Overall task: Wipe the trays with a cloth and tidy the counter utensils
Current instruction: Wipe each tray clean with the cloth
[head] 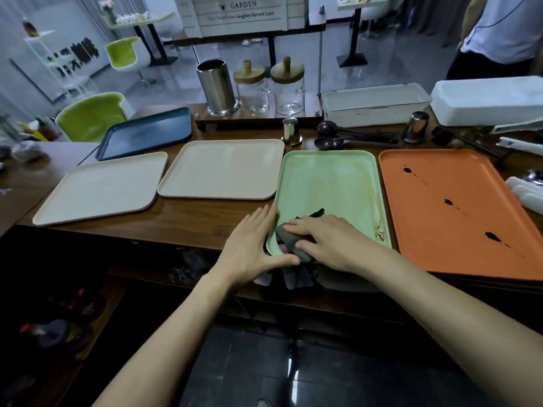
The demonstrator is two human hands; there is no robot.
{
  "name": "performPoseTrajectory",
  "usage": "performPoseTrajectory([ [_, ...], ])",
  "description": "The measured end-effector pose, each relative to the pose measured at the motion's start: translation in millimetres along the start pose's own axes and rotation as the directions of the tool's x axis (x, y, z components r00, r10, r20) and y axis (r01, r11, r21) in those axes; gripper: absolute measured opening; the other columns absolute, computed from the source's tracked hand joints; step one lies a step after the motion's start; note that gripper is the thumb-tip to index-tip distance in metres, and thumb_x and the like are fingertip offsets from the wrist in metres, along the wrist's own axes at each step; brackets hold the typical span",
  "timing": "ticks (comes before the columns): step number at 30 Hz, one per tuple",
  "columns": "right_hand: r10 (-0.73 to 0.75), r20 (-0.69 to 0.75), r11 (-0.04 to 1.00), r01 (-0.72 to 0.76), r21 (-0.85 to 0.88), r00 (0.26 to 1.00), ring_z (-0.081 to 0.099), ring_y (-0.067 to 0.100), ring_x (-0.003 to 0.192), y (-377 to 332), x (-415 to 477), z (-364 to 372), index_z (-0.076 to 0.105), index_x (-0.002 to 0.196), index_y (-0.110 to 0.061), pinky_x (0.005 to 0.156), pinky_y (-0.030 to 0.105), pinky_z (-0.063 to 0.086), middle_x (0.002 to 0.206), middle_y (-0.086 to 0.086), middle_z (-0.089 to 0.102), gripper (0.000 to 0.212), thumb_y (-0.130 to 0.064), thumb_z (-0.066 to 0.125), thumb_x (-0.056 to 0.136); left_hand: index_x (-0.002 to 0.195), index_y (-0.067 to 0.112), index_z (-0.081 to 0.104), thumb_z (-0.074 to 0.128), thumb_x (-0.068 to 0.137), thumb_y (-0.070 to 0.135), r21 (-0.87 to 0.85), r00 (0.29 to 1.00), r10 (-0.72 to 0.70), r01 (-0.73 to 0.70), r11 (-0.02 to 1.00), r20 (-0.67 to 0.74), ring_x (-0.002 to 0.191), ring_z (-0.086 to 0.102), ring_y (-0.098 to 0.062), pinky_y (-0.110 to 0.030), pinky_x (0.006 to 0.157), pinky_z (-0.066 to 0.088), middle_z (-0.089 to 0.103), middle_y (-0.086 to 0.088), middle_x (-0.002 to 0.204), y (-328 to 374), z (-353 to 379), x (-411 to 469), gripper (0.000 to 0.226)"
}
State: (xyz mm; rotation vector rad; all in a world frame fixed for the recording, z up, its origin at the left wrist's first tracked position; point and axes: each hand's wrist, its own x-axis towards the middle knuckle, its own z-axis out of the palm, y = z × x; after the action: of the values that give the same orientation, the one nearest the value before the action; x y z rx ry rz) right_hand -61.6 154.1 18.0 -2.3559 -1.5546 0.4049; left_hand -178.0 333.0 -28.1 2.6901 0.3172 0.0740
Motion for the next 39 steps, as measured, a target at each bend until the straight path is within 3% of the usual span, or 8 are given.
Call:
performPoseTrajectory([
  [4,0.202,-0.084,0.979,-0.204,-0.015,0.976,0.054,0.028,0.125,35,-34,-11,0.052,0.141,-0.031,0.098,0.045,0.046,0.142,-0.008,0.056,0.042,-0.030,0.050,0.099,0.164,0.028,0.004,0.039,0.063,0.102,0.049,0.999,-0.004,0.003,0.999,0.035,0.158,0.003,-0.016,-0.037,0.128,0.007,0.008,0.005,0.171,-2,1,2,0.130],
  [9,0.374,-0.245,0.906,-0.408,-0.108,0.894,0.059,0.029,0.104,69,-26,-14,0.052,0.119,-0.022,0.076,0.041,0.049,0.117,-0.001,0.058,0.022,-0.026,0.041,0.101,0.163,0.035,0.002,0.048,0.067,0.098,0.013,0.999,0.004,-0.004,1.000,0.043,0.158,0.003,-0.016,-0.037,0.128,0.007,0.010,0.010,0.171,-4,1,2,0.124],
  [11,0.363,-0.263,0.917,-0.393,-0.073,0.894,0.057,0.029,0.104,55,-11,-10,0.049,0.117,-0.020,0.071,0.038,0.043,0.113,0.001,0.053,0.021,-0.028,0.039,0.101,0.164,0.033,0.003,0.046,0.066,0.099,0.017,0.999,0.001,-0.002,1.000,0.049,0.158,0.003,-0.016,-0.037,0.128,0.006,0.010,0.010,0.171,-3,1,3,0.126],
  [17,0.173,-0.196,0.982,-0.185,-0.045,0.965,0.043,0.019,0.127,2,-12,18,0.039,0.141,-0.023,0.088,0.041,0.048,0.141,-0.004,0.043,0.053,-0.052,0.045,0.097,0.163,0.037,0.003,0.037,0.064,0.103,-0.012,0.998,0.010,-0.009,1.000,0.059,0.158,0.003,-0.018,-0.039,0.127,0.009,0.009,0.011,0.170,-1,-2,3,0.124],
  [23,0.174,-0.174,0.973,-0.197,-0.124,0.969,0.027,0.022,0.144,17,7,16,0.028,0.153,-0.017,0.121,0.042,0.015,0.158,0.005,0.031,0.058,-0.041,0.039,0.101,0.164,0.029,0.009,0.031,0.085,0.082,0.074,1.000,-0.015,0.014,0.997,0.012,0.158,0.004,-0.018,-0.039,0.127,0.010,0.009,0.006,0.171,-3,4,7,0.098],
  [31,0.452,-0.244,0.872,-0.482,-0.081,0.858,0.047,0.032,0.119,103,100,-31,0.044,0.134,-0.011,0.100,0.046,0.040,0.131,0.011,0.052,0.040,-0.032,0.040,0.100,0.164,0.031,0.003,0.018,0.085,0.077,0.137,0.998,-0.018,0.010,0.991,0.056,0.156,-0.015,-0.012,-0.037,0.127,-0.004,-0.007,0.009,0.171,-5,8,9,0.093],
  [36,0.270,-0.248,0.958,-0.286,-0.031,0.930,0.042,0.024,0.128,40,64,-1,0.037,0.147,-0.015,0.107,0.039,0.037,0.147,0.002,0.043,0.050,-0.035,0.038,0.101,0.164,0.028,0.001,0.017,0.087,0.077,0.145,0.998,0.003,-0.012,0.989,0.061,0.156,-0.017,-0.012,-0.034,0.126,-0.011,-0.008,0.006,0.171,-4,6,7,0.093],
  [39,0.202,-0.182,0.976,-0.212,-0.037,0.962,0.027,0.017,0.143,7,40,14,0.027,0.154,-0.020,0.119,0.034,0.019,0.159,-0.003,0.031,0.055,-0.037,0.037,0.103,0.163,0.026,0.001,0.024,0.090,0.076,0.212,0.998,0.026,-0.036,0.977,0.054,0.157,-0.014,-0.017,-0.035,0.124,-0.010,-0.005,0.003,0.172,1,1,10,0.092],
])
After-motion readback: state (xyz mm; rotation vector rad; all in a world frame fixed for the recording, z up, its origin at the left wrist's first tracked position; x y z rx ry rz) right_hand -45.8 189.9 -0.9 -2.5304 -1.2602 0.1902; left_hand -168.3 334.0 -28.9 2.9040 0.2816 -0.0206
